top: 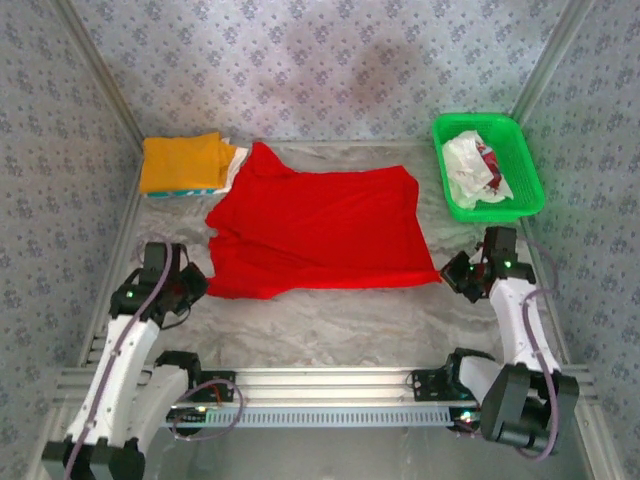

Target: Fold and stack the t-shirts

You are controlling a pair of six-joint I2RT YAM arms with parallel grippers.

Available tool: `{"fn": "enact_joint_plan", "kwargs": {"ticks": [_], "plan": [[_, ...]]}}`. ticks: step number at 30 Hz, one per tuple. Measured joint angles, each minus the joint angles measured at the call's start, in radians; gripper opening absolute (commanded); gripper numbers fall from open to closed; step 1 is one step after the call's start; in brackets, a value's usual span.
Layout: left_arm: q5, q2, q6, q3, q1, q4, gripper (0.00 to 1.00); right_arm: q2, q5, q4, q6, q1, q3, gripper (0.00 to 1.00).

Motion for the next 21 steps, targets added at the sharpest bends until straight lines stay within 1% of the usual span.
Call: {"fn": "enact_joint_plan", "kwargs": {"ticks": [4, 8, 15, 21], "plan": [[0.003, -0.1, -0.017, 0.034, 0.0, -0.081, 0.0, -0.081, -0.008, -0.078, -0.015, -0.002, 0.006, 0.0], [0.008, -0.148, -0.024, 0.083, 0.0, -0.134, 0.0, -0.155, -0.011, -0.144, -0.024, -0.002, 0.017, 0.0], [0.033, -0.274, -0.037, 0.141, 0.0, -0.237, 0.0, -0.29, -0.012, -0.258, -0.027, -0.002, 0.036, 0.0], [0.075, -0.293, -0.035, 0.228, 0.0, -0.275, 0.0, -0.331, -0.018, -0.303, -0.03, -0.003, 0.04, 0.0]]}}
